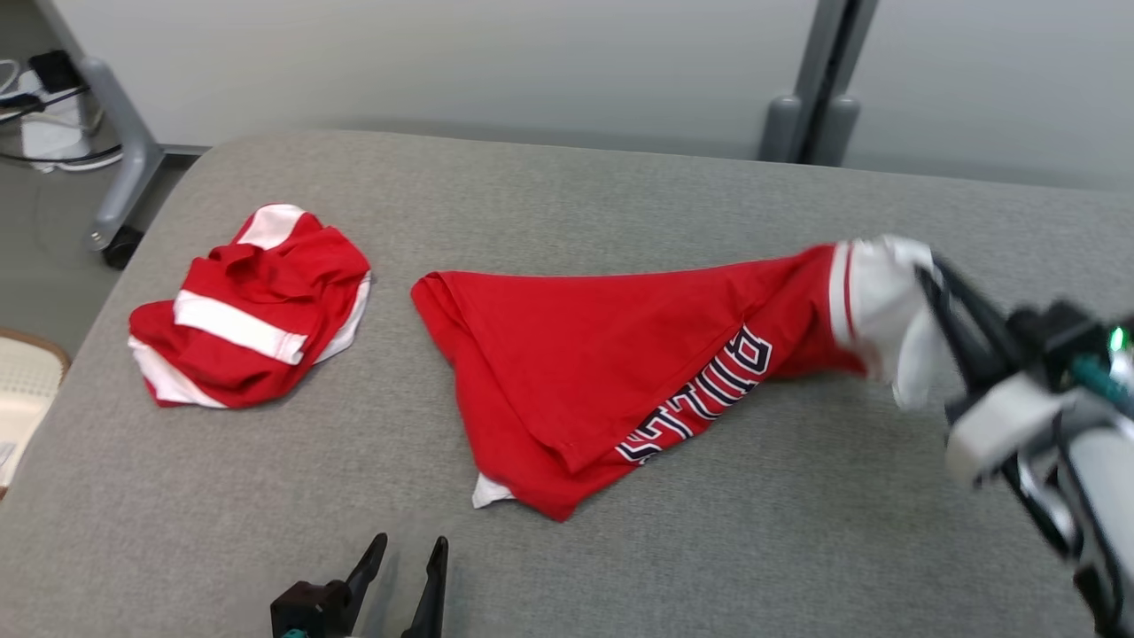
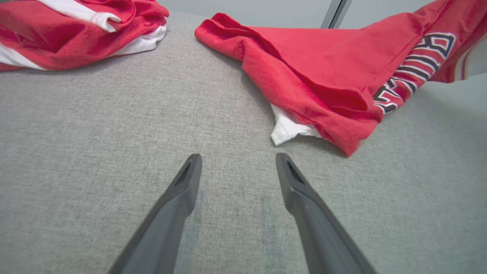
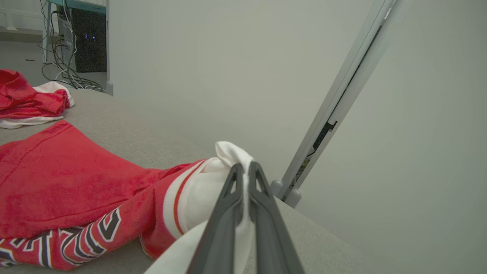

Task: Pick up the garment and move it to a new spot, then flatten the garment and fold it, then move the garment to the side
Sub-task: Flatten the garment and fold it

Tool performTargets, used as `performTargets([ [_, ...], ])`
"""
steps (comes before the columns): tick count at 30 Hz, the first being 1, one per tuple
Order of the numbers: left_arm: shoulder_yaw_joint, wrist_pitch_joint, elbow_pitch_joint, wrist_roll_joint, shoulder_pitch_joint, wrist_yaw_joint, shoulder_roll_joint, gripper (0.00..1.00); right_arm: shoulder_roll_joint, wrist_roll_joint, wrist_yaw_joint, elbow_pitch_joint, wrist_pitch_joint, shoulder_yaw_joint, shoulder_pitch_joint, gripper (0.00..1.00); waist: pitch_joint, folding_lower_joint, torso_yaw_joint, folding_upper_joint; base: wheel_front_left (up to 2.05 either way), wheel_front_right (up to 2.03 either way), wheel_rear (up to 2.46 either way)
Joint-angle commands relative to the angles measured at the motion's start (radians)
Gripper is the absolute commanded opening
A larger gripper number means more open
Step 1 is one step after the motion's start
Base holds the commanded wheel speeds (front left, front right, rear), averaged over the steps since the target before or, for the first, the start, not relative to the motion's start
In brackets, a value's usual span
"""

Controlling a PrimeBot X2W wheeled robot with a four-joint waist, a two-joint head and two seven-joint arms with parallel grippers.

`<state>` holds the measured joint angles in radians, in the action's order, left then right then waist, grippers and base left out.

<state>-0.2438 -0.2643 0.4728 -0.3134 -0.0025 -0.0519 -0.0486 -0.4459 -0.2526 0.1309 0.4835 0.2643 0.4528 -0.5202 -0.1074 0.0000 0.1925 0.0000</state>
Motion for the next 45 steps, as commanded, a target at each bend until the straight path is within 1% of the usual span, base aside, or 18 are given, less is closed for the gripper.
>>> performTargets([
  [1,0.004,0.000,-0.004,0.007,-0.013,-0.002,-0.004,1.00,0.001,0.000,0.000,0.004,0.000,-0.002,0.022,0.00,0.001,0.0000,-0.021,0.0000,0.00,0.00,0.00],
  [6,0.013,0.000,-0.003,0.013,-0.018,-0.010,-0.004,1.00,0.028,0.037,0.000,0.045,0.000,-0.020,0.175,0.00,0.019,0.0000,-0.061,0.0000,0.00,0.00,0.00],
  [9,0.012,0.000,-0.005,0.012,-0.019,-0.015,-0.004,1.00,0.067,0.048,0.000,0.068,0.000,-0.020,0.235,0.00,0.034,0.0000,-0.081,0.0000,0.00,0.00,0.00],
  [10,0.013,0.000,-0.007,0.008,-0.019,-0.015,-0.004,1.00,0.078,0.045,0.000,0.073,0.000,-0.013,0.248,0.40,0.041,0.0000,-0.087,0.0000,0.00,0.00,0.00],
  [11,0.013,0.000,-0.009,0.006,-0.018,-0.017,-0.004,1.00,0.088,0.033,0.000,0.075,0.000,-0.010,0.259,1.00,0.048,0.0000,-0.094,0.0000,0.00,0.00,0.00],
  [14,0.013,0.000,-0.015,0.000,-0.008,-0.016,-0.004,1.00,0.116,0.010,0.000,0.041,0.000,-0.030,0.291,1.00,0.071,0.0000,-0.117,0.0000,0.00,0.00,0.00],
  [18,0.014,0.000,-0.026,-0.011,0.010,-0.012,-0.004,1.00,0.152,0.004,0.000,-0.017,0.000,-0.100,0.347,1.00,0.097,0.0000,-0.155,0.0000,0.00,0.00,0.00],
  [23,0.010,0.000,-0.031,-0.036,-0.001,-0.008,-0.003,1.00,0.197,0.035,0.000,-0.075,0.000,-0.175,0.393,1.00,0.110,0.0000,-0.194,0.0000,0.00,0.00,0.00],
  [30,-0.037,0.000,0.012,-0.066,-0.046,-0.006,-0.004,1.00,0.237,0.068,0.000,-0.115,0.000,-0.226,0.411,1.00,0.101,0.0000,-0.236,0.0000,0.00,0.00,0.00],
  [37,-0.076,0.000,0.091,-0.152,-0.087,0.011,-0.004,1.00,0.238,0.076,0.000,-0.112,0.000,-0.226,0.403,1.00,0.080,0.0000,-0.284,0.0000,0.00,0.00,0.00],
  [45,-0.071,0.000,0.097,-0.201,-0.104,0.022,-0.004,1.00,0.226,0.073,0.000,-0.108,0.000,-0.235,0.396,1.00,0.060,0.0000,-0.314,0.0000,0.00,0.00,0.00],
])
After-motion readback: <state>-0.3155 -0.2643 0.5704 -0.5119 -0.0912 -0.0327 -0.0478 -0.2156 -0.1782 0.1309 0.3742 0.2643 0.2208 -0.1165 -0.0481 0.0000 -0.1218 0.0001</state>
